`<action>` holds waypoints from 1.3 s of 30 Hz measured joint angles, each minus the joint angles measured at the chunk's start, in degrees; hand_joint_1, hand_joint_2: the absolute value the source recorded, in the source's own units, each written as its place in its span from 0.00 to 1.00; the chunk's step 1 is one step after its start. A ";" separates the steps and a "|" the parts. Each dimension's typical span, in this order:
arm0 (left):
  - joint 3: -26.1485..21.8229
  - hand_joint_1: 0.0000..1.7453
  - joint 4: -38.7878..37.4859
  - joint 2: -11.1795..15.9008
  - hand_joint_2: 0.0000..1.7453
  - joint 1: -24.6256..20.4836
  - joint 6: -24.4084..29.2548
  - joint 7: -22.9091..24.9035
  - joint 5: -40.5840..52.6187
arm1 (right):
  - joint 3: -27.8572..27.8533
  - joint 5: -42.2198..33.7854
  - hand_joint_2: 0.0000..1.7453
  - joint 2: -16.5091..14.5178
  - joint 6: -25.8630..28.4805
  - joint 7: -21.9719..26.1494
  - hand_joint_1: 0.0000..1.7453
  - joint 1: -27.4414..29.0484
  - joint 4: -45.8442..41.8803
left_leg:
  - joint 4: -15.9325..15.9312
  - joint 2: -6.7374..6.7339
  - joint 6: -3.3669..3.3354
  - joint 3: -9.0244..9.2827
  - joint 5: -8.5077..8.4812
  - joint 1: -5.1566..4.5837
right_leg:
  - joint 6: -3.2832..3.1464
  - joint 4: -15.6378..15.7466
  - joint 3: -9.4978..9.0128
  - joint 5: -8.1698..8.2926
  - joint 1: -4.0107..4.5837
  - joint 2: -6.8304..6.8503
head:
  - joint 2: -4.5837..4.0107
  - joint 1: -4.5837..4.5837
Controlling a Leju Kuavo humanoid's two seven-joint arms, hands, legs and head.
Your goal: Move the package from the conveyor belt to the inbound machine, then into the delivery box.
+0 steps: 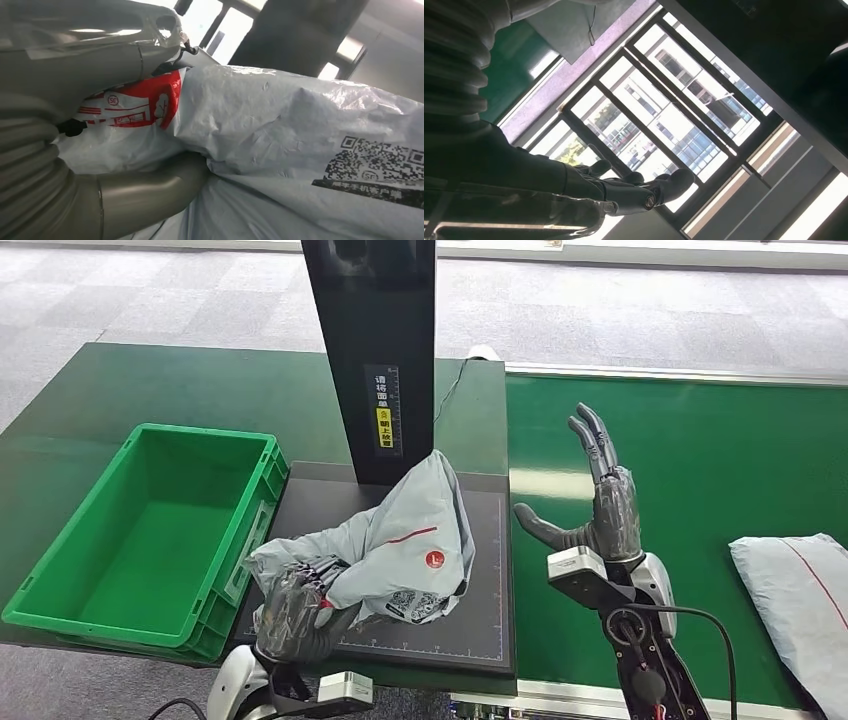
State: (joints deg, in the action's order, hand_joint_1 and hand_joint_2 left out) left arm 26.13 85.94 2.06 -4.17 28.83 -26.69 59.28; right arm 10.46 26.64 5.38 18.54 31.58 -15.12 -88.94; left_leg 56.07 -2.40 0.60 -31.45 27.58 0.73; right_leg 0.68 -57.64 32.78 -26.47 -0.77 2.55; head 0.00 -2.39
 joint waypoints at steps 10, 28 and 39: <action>-2.08 1.00 8.97 0.77 1.00 0.21 7.49 -2.71 -1.01 | -0.14 -0.33 1.00 0.37 1.00 0.22 0.00 0.99 0.00 | -0.01 0.00 0.00 -0.01 0.00 0.01 | 0.00 0.00 0.02 0.00 0.01 0.00 | 0.00 -0.01; -5.39 1.00 11.64 0.94 1.00 -0.24 9.02 -0.88 2.08 | -0.11 -0.31 1.00 0.54 1.31 0.29 0.00 1.18 0.01 | -0.01 0.00 0.00 -0.03 0.00 0.00 | 0.00 0.00 0.03 0.00 0.01 0.00 | 0.00 0.00; -29.47 1.00 -8.71 3.70 1.00 -12.56 8.65 20.01 4.18 | -0.05 2.54 1.00 0.92 1.59 -1.14 0.00 2.35 -0.07 | -0.02 -0.08 0.08 -0.01 -0.13 0.05 | -0.06 -0.04 0.05 0.04 0.08 -0.08 | 0.00 0.01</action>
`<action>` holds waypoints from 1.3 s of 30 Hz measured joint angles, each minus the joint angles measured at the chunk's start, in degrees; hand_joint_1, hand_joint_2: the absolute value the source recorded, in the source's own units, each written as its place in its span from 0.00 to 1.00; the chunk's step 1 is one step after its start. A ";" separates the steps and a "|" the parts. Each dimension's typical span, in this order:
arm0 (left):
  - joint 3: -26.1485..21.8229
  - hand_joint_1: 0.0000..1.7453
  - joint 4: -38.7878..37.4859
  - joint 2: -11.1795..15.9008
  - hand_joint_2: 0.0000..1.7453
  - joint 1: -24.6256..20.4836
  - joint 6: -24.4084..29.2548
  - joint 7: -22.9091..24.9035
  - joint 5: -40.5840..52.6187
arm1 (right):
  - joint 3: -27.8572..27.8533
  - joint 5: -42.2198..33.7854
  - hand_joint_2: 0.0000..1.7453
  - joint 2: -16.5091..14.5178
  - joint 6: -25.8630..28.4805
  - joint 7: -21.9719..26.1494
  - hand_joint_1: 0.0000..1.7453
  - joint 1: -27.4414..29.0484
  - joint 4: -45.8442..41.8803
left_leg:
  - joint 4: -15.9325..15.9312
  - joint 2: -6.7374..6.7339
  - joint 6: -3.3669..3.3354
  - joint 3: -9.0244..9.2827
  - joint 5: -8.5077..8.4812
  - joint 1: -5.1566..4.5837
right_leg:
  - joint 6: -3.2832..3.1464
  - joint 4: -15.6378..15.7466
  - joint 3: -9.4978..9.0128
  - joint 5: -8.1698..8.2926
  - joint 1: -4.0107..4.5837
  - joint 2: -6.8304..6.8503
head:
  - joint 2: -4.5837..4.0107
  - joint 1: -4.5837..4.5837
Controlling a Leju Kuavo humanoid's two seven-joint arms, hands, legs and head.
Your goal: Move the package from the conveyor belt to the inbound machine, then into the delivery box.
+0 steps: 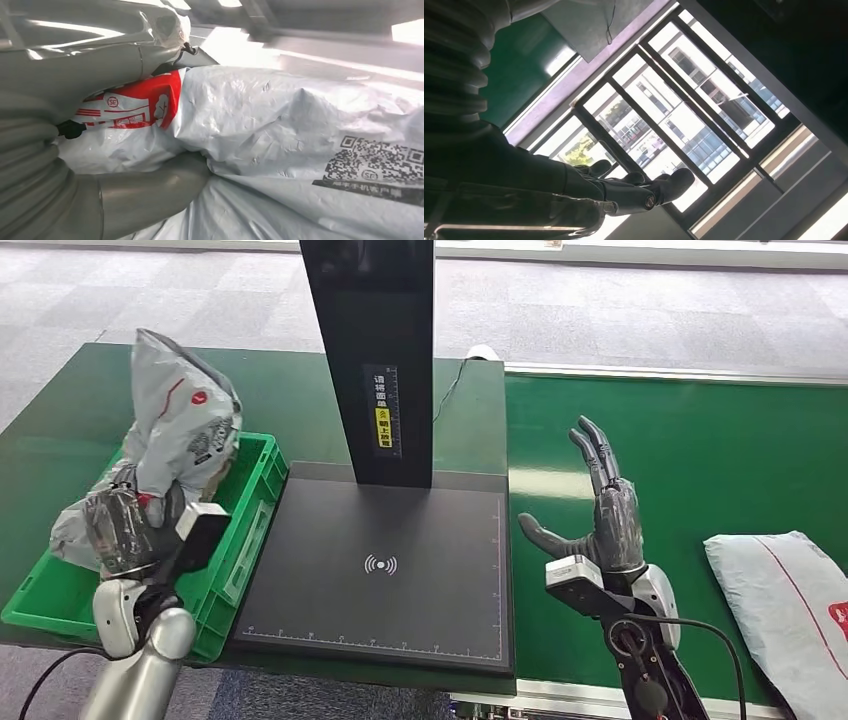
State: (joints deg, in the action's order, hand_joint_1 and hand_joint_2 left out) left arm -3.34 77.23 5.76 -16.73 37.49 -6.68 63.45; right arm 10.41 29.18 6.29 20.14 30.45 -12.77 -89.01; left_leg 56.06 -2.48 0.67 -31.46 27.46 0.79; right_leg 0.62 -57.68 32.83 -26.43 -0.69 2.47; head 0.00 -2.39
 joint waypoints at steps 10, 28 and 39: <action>-15.25 0.90 -15.81 1.70 1.00 -7.86 0.40 -1.30 2.95 | 0.15 1.75 1.00 0.50 -0.01 -1.15 0.00 0.96 -0.43 | 0.01 -0.03 0.00 -0.09 0.02 -0.05 | 0.00 0.01 0.09 0.00 -0.05 -0.05 | 0.00 0.01; -7.86 0.00 -16.84 -0.86 1.00 -8.95 0.41 -2.79 -0.96 | 0.54 2.83 1.00 0.48 0.67 -1.66 0.00 1.12 -0.98 | 0.01 0.07 -0.01 0.06 -0.01 -0.08 | 0.01 0.00 -0.10 0.00 -0.09 0.06 | 0.00 0.01; -7.98 0.00 -2.55 -7.88 1.00 -1.85 0.39 -31.18 -24.03 | 0.62 4.37 1.00 0.63 -1.65 -3.51 0.00 1.41 -0.99 | 0.01 0.04 0.00 -0.11 0.02 -0.07 | 0.01 0.00 0.07 0.00 -0.08 0.04 | 0.00 0.00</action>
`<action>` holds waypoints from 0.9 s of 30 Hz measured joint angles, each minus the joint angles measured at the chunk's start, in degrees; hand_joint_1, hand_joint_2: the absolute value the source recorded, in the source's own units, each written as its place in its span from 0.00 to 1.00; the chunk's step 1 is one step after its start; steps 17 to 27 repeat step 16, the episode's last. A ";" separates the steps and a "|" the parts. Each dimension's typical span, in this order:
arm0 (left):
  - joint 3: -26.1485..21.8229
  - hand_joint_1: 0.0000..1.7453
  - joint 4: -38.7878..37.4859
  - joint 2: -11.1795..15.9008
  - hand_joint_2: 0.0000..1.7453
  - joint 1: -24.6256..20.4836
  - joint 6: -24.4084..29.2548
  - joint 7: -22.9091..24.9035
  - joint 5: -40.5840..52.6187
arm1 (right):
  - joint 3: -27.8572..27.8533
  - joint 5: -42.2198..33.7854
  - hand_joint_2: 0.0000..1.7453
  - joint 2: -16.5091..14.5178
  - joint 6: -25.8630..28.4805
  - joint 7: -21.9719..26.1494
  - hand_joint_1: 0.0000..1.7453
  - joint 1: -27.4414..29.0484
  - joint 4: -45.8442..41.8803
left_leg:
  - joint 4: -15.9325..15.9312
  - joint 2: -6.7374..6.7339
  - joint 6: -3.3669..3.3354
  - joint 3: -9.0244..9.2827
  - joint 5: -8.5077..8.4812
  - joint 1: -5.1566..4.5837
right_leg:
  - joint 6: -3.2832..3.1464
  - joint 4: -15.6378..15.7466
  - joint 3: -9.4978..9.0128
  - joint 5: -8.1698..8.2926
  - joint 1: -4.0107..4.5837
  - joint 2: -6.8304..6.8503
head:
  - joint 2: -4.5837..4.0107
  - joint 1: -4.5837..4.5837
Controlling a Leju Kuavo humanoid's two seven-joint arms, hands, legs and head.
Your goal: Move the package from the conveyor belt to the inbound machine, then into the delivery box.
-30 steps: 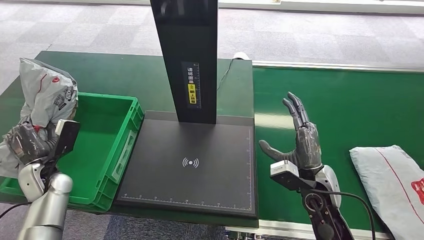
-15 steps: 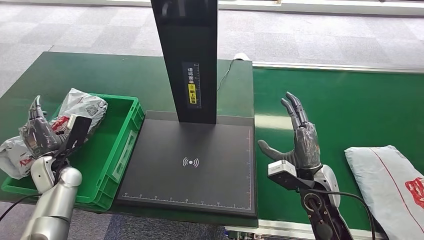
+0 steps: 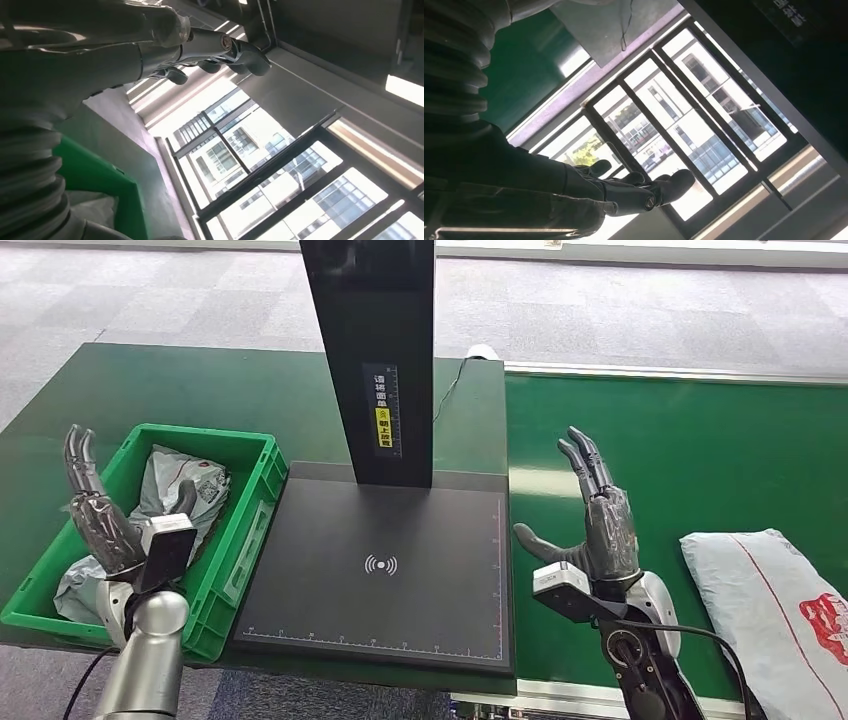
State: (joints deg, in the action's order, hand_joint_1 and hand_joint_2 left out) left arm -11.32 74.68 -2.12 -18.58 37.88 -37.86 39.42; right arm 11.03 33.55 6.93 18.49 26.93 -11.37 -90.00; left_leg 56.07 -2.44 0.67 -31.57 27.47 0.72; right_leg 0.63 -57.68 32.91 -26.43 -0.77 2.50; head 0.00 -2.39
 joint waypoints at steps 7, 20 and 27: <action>10.97 0.00 9.58 0.36 1.00 5.73 -16.59 2.38 -24.64 | 0.30 -7.04 1.00 0.06 -9.48 -1.84 0.00 -0.88 3.64 | -0.01 0.05 0.00 -0.07 0.00 0.00 | 0.00 0.00 0.01 0.00 0.00 0.05 | 0.00 0.00; 21.35 0.00 12.26 0.99 1.00 8.92 -44.57 8.59 -42.58 | 5.73 -20.81 1.00 -2.77 -22.71 -3.85 0.00 -6.13 14.42 | 0.00 0.05 0.00 -0.06 -0.01 0.01 | 0.00 0.00 0.04 0.00 0.01 0.04 | 0.00 0.00; 21.35 0.00 12.26 0.99 1.00 8.92 -44.57 8.59 -42.58 | 5.73 -20.81 1.00 -2.77 -22.71 -3.85 0.00 -6.13 14.42 | 0.00 0.05 0.00 -0.06 -0.01 0.01 | 0.00 0.00 0.04 0.00 0.01 0.04 | 0.00 0.00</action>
